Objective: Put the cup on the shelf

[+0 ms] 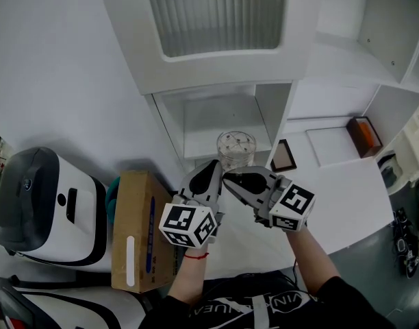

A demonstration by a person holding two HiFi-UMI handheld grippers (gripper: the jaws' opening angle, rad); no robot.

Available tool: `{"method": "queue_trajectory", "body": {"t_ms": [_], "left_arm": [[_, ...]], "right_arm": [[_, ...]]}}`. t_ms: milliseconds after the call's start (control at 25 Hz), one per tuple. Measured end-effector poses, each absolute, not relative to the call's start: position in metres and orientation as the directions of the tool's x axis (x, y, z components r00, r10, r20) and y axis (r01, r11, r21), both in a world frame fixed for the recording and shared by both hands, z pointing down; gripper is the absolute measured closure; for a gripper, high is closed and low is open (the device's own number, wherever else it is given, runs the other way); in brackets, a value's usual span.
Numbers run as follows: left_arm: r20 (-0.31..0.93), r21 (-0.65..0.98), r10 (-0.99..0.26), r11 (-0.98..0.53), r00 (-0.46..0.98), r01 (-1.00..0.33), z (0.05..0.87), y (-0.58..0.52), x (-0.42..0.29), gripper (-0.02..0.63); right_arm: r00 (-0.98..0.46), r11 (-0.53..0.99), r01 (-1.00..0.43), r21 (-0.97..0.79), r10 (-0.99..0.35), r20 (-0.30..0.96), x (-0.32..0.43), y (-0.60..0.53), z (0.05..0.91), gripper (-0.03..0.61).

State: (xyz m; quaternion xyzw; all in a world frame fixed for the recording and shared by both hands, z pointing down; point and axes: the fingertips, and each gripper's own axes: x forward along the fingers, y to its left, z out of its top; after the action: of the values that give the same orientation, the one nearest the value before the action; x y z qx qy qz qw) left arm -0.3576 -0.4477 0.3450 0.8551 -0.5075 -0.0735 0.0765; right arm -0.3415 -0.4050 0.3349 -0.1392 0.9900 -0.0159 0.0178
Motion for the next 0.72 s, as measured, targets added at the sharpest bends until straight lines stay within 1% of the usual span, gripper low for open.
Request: {"method": "queue_trajectory", "body": {"t_ms": [720], "left_arm": [[-0.026, 0.221, -0.885, -0.459, 0.465, -0.861, 0.355, -0.481, -0.372, 0.604]], "right_arm": [[-0.962, 0.961, -0.273, -0.049, -0.274, -0.013, -0.358, -0.443, 0.345, 0.569]]}}
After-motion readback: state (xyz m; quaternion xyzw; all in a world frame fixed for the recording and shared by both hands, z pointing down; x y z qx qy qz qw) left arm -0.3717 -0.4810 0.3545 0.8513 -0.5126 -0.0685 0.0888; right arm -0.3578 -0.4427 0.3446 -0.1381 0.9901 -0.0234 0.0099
